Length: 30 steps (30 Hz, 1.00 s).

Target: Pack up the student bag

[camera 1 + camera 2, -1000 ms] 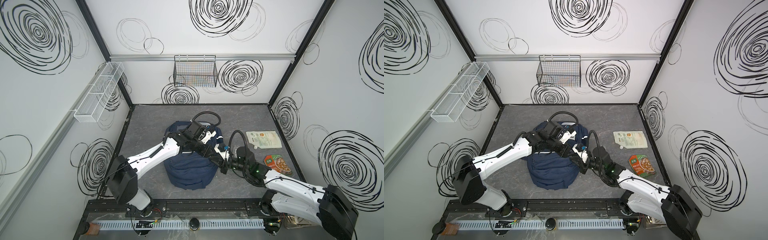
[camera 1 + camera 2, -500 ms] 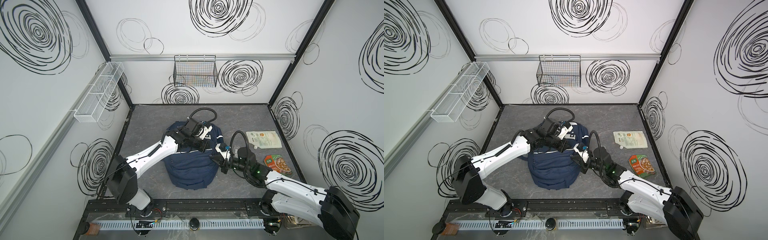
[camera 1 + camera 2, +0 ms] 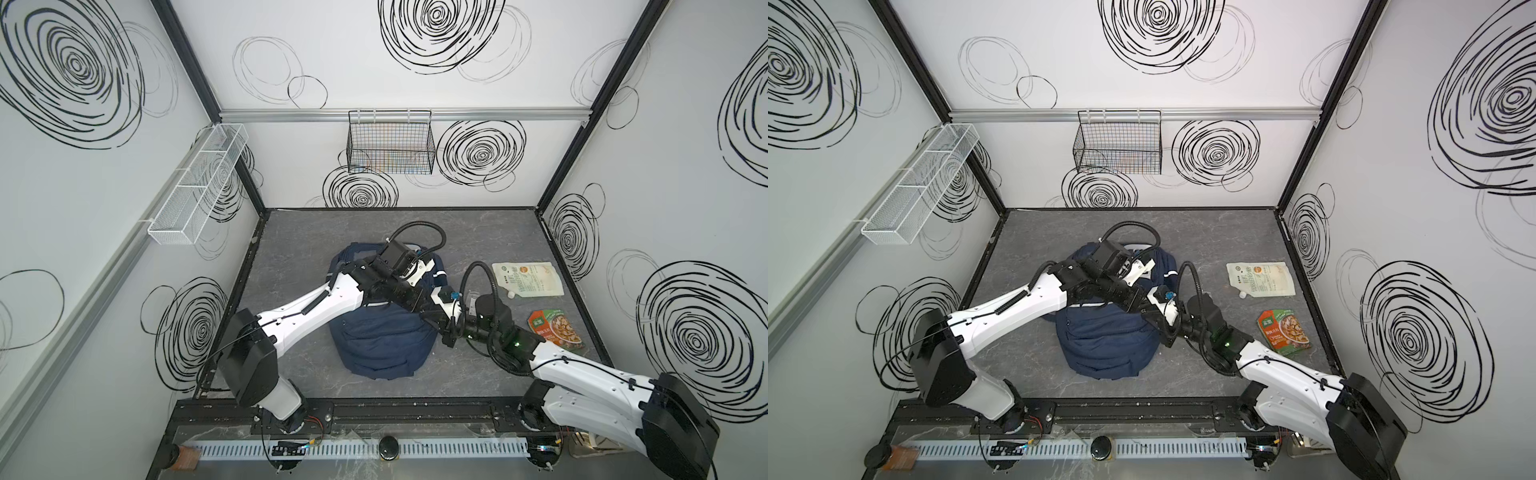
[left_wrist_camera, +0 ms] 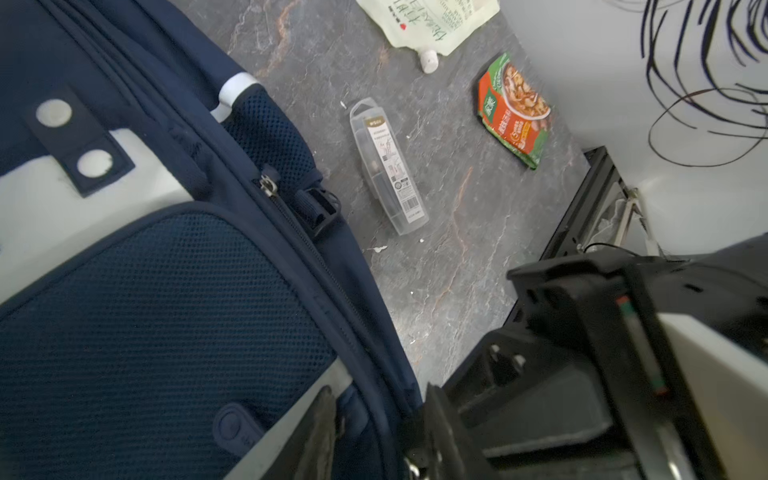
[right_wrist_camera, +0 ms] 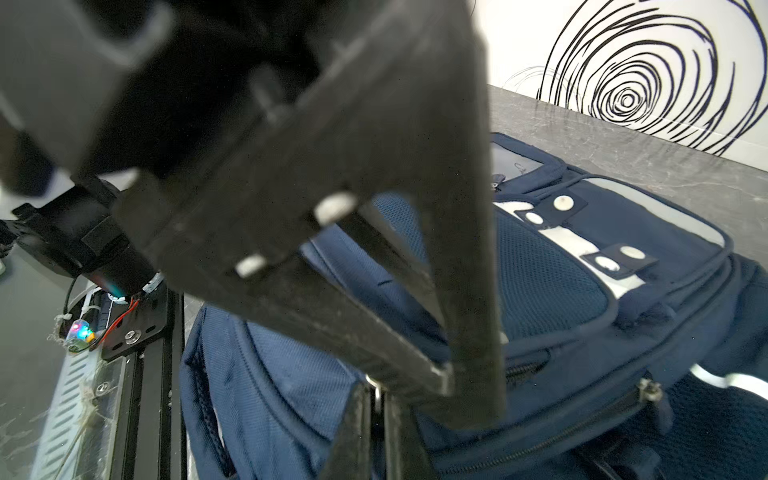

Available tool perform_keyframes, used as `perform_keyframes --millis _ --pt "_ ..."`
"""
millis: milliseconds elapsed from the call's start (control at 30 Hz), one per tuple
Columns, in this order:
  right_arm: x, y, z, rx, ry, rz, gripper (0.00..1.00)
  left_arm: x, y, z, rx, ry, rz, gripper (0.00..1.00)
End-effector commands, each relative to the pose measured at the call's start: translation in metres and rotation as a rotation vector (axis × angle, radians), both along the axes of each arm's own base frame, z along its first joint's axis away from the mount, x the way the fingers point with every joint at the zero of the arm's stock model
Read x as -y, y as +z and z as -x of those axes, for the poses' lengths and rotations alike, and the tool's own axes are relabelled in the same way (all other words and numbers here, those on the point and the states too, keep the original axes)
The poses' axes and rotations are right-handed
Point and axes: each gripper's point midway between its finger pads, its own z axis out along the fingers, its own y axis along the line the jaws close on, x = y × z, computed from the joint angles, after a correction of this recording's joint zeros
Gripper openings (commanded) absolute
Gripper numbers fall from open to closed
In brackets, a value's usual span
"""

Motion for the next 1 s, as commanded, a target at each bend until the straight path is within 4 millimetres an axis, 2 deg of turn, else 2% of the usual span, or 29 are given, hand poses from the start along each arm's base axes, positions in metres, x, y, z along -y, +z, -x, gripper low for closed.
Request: perform_keyframes --millis 0,133,267,433,533,800,867,933,967 --pt "0.002 0.042 -0.009 0.136 -0.037 -0.087 0.0 -0.003 -0.007 0.002 0.01 -0.018 -0.067 0.41" --pt "0.007 0.045 -0.009 0.157 -0.058 -0.097 0.0 -0.008 -0.022 -0.001 0.038 -0.014 -0.178 0.4" --pt "0.01 0.049 -0.007 0.18 -0.064 -0.116 0.0 -0.013 -0.029 -0.004 0.042 -0.001 -0.225 0.32" --pt "0.013 0.05 -0.007 0.193 -0.077 -0.12 0.0 -0.014 -0.021 -0.012 0.053 0.039 -0.191 0.09" --pt "0.013 0.051 -0.007 0.198 -0.076 -0.121 0.0 -0.018 -0.011 -0.022 0.066 0.09 -0.15 0.0" --pt "0.009 0.052 -0.005 0.2 -0.055 -0.114 0.0 -0.032 0.032 -0.052 0.091 0.251 0.092 0.0" --pt "0.009 0.052 -0.005 0.198 -0.058 -0.111 0.0 -0.032 0.039 -0.052 0.096 0.241 0.115 0.0" --pt "0.009 0.052 -0.006 0.199 -0.061 -0.108 0.0 -0.023 0.039 -0.042 0.077 0.167 0.11 0.02" --pt "0.009 0.053 -0.006 0.201 -0.06 -0.108 0.0 -0.02 0.037 -0.038 0.07 0.145 0.089 0.11"
